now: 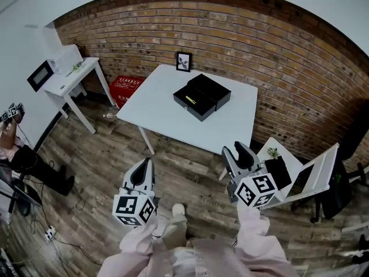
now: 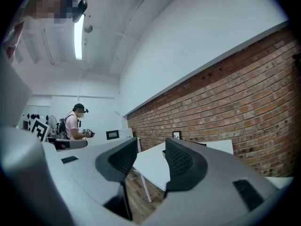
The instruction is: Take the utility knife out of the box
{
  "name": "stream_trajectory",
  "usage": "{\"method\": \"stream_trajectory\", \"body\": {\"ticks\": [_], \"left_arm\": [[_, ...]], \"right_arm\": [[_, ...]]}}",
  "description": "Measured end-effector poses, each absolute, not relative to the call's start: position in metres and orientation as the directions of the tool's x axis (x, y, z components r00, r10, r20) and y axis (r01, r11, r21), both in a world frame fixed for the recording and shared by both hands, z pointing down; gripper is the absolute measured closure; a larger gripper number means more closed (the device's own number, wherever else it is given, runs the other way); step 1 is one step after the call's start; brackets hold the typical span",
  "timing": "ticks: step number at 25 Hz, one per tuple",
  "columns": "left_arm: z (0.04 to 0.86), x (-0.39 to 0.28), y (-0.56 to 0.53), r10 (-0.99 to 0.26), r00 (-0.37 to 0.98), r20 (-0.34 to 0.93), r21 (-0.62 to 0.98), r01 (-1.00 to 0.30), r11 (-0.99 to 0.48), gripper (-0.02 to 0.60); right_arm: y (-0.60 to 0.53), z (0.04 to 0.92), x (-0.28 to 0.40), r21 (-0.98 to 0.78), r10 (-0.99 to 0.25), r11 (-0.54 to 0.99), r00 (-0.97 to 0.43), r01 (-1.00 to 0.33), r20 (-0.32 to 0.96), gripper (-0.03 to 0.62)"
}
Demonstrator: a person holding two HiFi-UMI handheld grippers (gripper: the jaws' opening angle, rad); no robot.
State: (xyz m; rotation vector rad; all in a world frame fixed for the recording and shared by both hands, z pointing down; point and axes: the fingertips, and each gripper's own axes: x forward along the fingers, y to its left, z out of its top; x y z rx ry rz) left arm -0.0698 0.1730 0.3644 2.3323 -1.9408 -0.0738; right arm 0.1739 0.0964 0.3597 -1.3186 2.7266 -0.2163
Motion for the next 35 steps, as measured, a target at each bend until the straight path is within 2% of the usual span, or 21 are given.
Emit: {"method": "stream_trajectory", "body": {"ticks": [20,35], "left_arm": [[0.380,-0.124,-0.001,-0.960,0.269,0.074,0.157,-0.954,-0.255,0.589],[0.397,-0.138,-0.061,-0.933,0.345,0.100,0.183,-0.928,-0.324,0.589]], "right_arm": [[-0.056,0.376,0.113,-0.205,-0.815,0.556,-0.577,-0.805,0.051,0.426],[-0.104,0.395,0.086,-0.228,-0.824,0.530,-0.560,-0.817,0.091,0.427]]}}
